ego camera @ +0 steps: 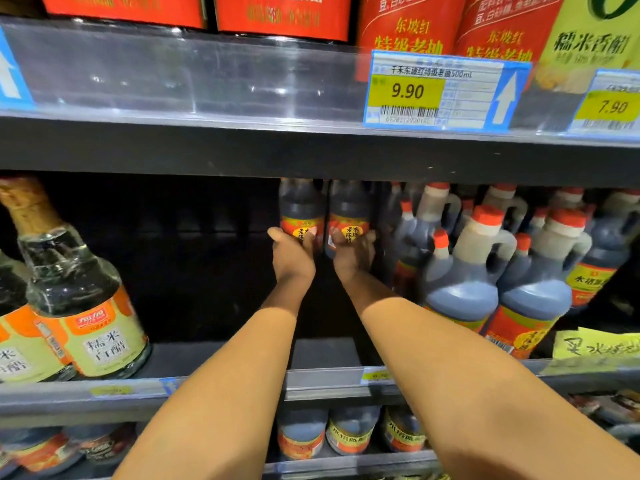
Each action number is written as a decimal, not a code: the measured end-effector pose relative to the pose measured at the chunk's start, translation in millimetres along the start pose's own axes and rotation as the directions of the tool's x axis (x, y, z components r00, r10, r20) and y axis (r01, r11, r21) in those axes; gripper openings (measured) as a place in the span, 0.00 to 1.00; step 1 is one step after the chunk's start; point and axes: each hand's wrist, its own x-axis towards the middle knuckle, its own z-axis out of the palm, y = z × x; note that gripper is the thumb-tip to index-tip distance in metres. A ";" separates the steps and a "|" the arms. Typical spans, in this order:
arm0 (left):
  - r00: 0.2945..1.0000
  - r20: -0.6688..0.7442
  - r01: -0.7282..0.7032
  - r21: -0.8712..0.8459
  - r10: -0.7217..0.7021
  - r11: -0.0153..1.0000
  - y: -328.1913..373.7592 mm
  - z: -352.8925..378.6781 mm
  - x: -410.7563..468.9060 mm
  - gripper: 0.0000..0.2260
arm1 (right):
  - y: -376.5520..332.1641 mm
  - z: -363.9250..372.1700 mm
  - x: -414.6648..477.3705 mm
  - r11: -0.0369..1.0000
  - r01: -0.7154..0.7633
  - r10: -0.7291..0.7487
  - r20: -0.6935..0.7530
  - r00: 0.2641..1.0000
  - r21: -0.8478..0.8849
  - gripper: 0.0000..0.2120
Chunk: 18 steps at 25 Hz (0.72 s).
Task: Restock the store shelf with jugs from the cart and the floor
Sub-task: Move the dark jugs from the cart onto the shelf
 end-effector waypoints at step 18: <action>0.962 0.240 -0.271 0.809 0.128 0.522 -2.0 -30.2 -27.7 0.34 | 19.1 -24.2 -36.9 0.945 0.200 -0.157 0.178 0.971 -0.260 0.33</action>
